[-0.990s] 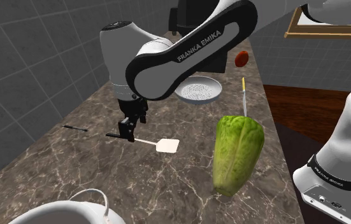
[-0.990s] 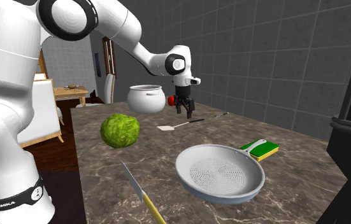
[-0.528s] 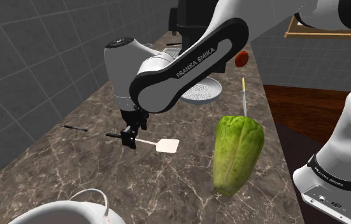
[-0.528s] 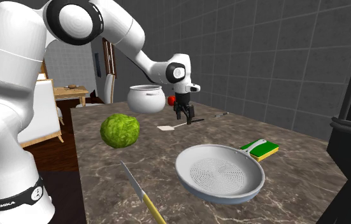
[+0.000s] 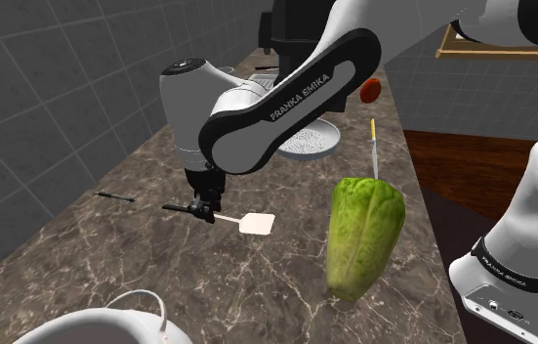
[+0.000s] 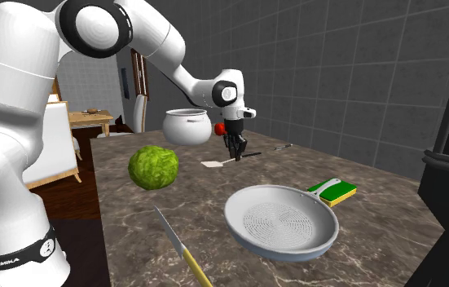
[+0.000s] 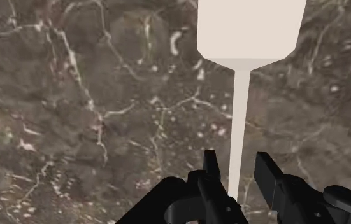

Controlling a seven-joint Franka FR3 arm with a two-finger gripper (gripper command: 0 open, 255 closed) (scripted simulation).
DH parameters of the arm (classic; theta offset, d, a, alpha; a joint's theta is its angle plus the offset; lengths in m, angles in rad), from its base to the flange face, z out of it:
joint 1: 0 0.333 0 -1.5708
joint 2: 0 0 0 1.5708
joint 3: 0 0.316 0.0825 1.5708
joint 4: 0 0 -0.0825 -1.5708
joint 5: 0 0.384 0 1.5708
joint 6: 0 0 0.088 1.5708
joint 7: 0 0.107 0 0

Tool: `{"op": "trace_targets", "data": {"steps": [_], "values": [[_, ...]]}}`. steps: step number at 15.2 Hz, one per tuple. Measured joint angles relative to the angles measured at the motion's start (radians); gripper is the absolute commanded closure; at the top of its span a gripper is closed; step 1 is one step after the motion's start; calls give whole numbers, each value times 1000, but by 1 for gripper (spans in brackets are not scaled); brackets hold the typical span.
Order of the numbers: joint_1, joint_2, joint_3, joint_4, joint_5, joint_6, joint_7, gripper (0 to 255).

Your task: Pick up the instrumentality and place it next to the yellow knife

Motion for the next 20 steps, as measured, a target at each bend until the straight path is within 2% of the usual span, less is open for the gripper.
{"op": "trace_targets", "data": {"steps": [9, 20], "values": [[-1, -4, 1, 1, 2, -5, -2, 255], [-10, -61, 15, 65, 33, -121, -23, 255]]}}
